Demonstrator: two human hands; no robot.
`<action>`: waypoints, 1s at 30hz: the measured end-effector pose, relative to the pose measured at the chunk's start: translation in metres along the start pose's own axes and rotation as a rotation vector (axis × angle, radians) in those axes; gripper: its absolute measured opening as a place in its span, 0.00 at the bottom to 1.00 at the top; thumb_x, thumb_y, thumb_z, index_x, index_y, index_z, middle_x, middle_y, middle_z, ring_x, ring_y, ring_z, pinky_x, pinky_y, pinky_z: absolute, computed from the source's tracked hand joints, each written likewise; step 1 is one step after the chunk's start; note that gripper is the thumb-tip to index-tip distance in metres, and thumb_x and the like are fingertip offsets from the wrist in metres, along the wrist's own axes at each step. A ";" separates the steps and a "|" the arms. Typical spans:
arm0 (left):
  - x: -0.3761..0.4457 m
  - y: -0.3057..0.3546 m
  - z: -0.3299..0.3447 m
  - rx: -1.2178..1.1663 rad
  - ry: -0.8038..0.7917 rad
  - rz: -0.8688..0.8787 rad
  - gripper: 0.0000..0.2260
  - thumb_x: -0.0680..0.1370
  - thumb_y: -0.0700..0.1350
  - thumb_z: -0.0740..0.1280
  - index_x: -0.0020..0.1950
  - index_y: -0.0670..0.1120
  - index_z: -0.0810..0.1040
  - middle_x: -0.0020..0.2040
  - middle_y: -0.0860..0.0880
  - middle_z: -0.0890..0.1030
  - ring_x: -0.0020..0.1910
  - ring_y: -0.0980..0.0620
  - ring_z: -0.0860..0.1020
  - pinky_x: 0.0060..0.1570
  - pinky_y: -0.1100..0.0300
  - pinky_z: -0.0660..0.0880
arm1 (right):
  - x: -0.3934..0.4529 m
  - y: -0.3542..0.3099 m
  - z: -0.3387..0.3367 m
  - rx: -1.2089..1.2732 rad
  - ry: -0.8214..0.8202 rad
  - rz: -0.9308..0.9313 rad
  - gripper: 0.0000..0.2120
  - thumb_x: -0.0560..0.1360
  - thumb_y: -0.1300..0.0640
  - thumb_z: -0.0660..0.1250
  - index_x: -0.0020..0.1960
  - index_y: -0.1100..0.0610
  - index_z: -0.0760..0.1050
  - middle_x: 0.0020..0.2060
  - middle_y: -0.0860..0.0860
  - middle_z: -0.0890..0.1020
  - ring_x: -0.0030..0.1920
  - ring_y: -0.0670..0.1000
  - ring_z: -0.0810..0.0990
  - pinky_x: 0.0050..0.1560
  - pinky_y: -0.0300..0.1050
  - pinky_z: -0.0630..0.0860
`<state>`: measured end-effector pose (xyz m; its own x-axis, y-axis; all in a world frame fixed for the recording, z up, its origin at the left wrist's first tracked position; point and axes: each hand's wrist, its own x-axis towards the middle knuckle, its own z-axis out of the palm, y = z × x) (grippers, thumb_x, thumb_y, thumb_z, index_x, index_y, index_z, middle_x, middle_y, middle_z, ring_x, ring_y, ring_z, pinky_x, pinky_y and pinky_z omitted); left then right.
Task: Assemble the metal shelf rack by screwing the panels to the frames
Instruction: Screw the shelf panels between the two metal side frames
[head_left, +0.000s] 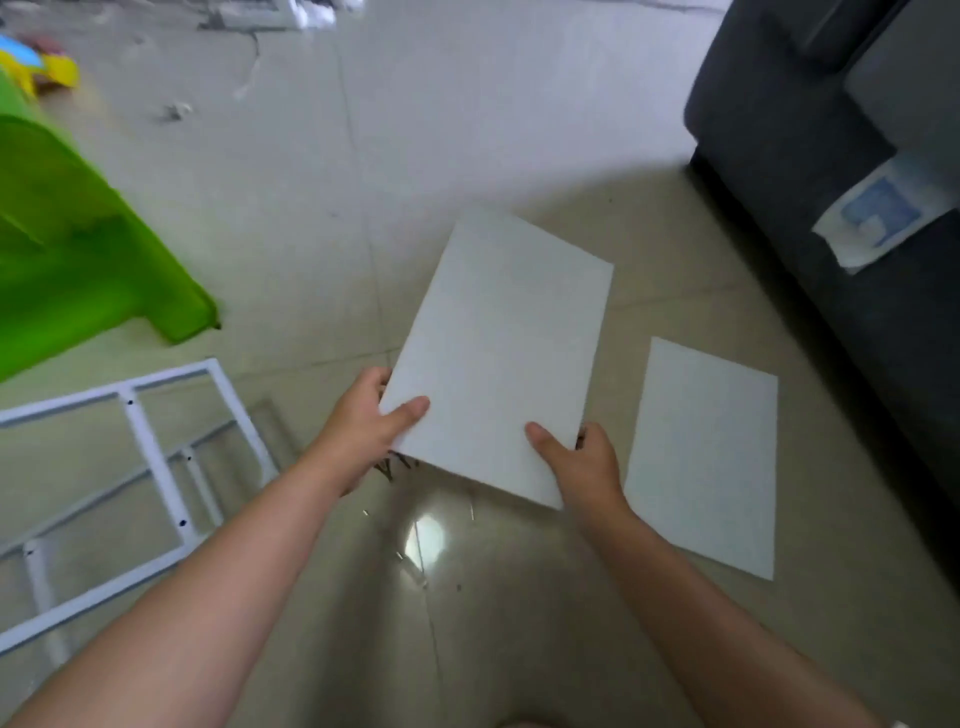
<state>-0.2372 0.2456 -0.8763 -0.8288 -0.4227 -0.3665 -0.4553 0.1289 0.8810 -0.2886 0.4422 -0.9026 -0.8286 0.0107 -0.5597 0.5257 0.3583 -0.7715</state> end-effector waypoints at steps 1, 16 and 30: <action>-0.004 0.000 -0.023 -0.018 0.013 0.016 0.09 0.76 0.37 0.67 0.53 0.43 0.69 0.43 0.50 0.76 0.38 0.55 0.74 0.35 0.66 0.72 | -0.004 -0.013 0.008 -0.026 -0.025 -0.044 0.26 0.69 0.53 0.74 0.60 0.62 0.67 0.56 0.55 0.76 0.53 0.54 0.77 0.55 0.47 0.75; -0.146 0.009 -0.229 0.016 -0.143 0.135 0.10 0.67 0.39 0.69 0.45 0.46 0.71 0.45 0.50 0.78 0.36 0.67 0.78 0.38 0.72 0.74 | -0.093 -0.128 0.060 -0.644 -0.346 -0.509 0.22 0.68 0.50 0.74 0.56 0.59 0.75 0.48 0.53 0.78 0.45 0.52 0.77 0.46 0.42 0.73; -0.156 -0.035 -0.227 1.493 -0.280 -0.267 0.23 0.75 0.49 0.69 0.67 0.44 0.70 0.67 0.46 0.72 0.65 0.47 0.73 0.60 0.53 0.70 | -0.225 -0.185 0.034 -1.072 -0.313 -0.923 0.16 0.74 0.51 0.66 0.45 0.66 0.76 0.34 0.54 0.76 0.34 0.50 0.73 0.33 0.41 0.66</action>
<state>-0.0177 0.1031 -0.7819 -0.6276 -0.4246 -0.6526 -0.3541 0.9021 -0.2464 -0.1930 0.3415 -0.6447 -0.6369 -0.7567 -0.1475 -0.6728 0.6390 -0.3727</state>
